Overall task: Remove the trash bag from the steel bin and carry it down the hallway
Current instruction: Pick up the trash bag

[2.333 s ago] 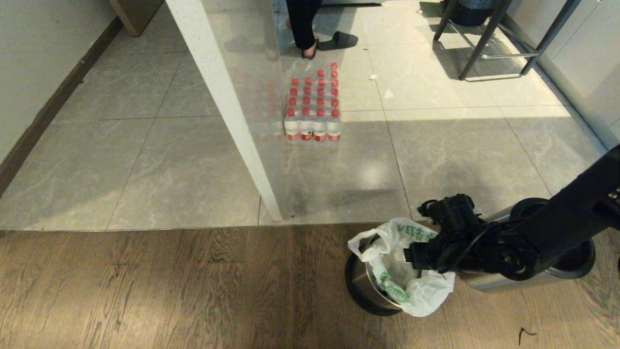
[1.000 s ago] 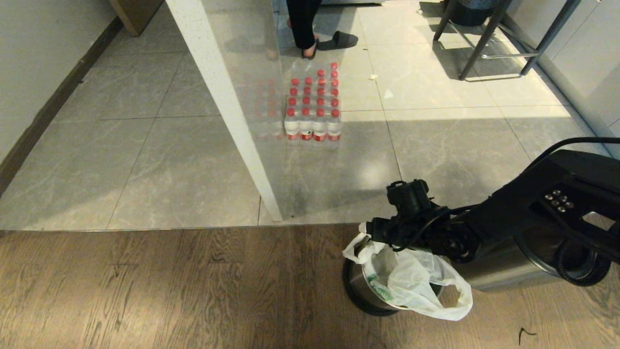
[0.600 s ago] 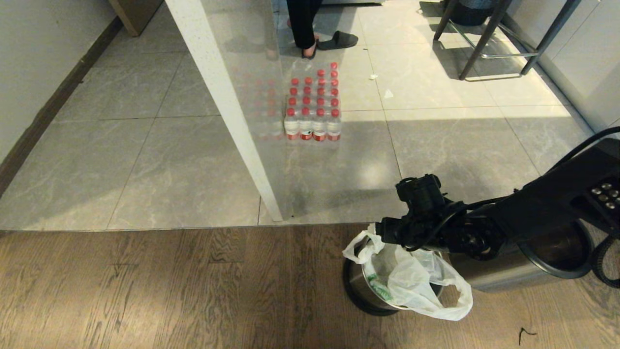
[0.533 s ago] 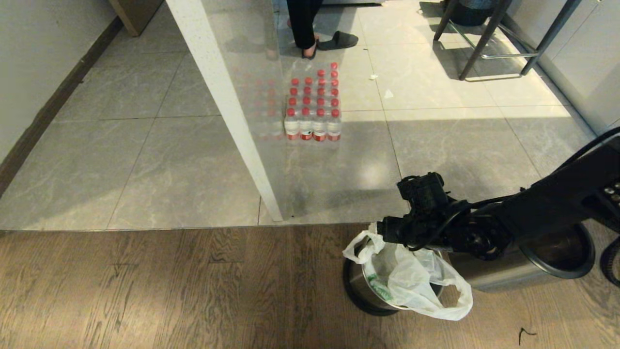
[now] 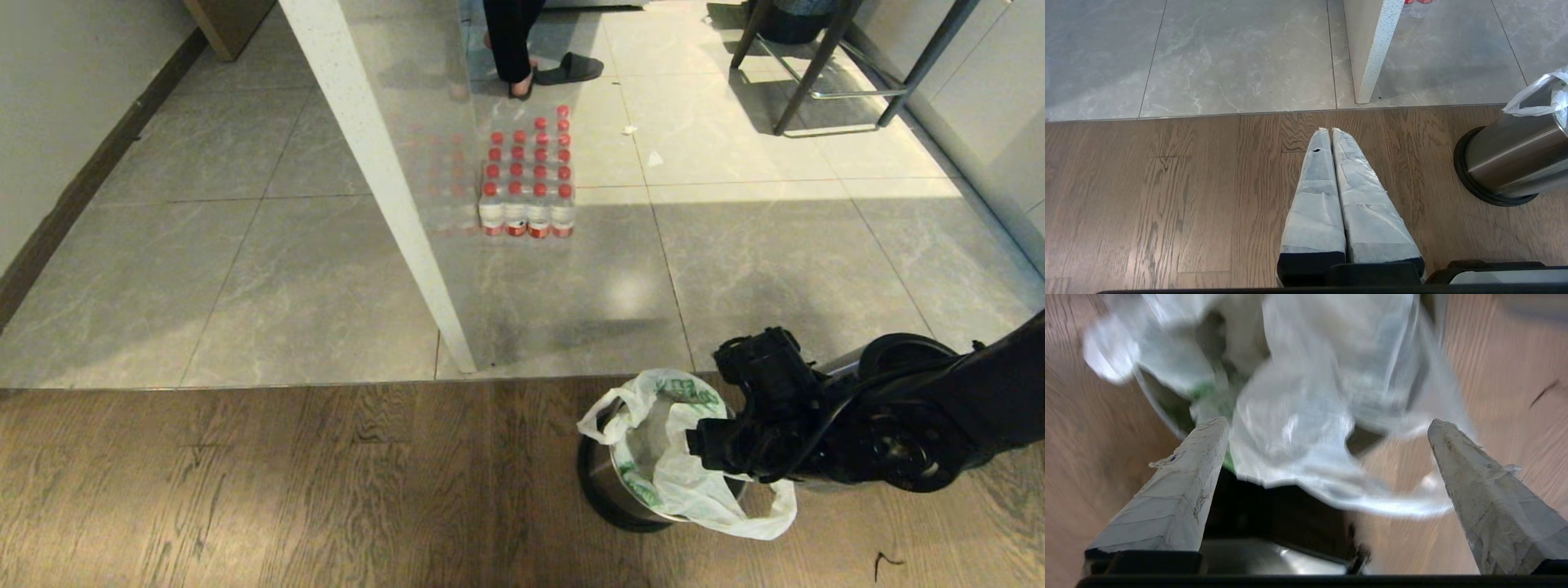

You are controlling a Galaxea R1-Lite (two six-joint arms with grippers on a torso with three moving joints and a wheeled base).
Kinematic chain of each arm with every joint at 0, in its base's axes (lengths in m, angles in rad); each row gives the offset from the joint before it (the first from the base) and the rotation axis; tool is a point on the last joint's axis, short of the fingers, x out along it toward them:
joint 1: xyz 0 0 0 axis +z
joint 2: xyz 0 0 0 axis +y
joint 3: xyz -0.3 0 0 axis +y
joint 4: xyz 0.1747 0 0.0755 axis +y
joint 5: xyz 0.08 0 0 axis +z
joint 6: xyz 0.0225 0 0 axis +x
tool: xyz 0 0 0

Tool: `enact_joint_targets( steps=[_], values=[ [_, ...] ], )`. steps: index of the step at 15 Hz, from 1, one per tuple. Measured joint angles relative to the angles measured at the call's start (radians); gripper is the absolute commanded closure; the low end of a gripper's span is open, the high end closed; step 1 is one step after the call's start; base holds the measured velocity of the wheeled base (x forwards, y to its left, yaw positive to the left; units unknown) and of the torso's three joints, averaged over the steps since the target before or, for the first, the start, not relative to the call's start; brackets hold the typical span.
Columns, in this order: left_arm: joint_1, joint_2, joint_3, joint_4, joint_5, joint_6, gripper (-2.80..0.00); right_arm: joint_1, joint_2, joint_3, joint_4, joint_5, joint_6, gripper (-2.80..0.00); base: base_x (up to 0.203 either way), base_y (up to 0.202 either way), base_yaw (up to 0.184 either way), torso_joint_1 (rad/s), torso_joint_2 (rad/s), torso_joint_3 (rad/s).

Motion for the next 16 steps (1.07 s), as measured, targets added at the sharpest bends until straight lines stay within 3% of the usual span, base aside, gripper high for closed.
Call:
enact_joint_targets(
  steps=[5,11,16],
  values=[
    [0.0,0.0,0.0,0.0,0.0,0.0,0.0,0.027,0.045,-0.012,0.001,0.007,0.127,-2.8,0.0,0.0,0.0,0.0,0.0,0.0],
    [0.0,0.0,0.0,0.0,0.0,0.0,0.0,0.033,0.118,-0.043,-0.003,0.006,0.186,-2.8,0.0,0.0,0.0,0.0,0.0,0.0],
    [0.0,0.0,0.0,0.0,0.0,0.0,0.0,0.031,0.167,-0.144,0.003,0.009,0.294,-2.8,0.0,0.0,0.0,0.0,0.0,0.0]
  ],
)
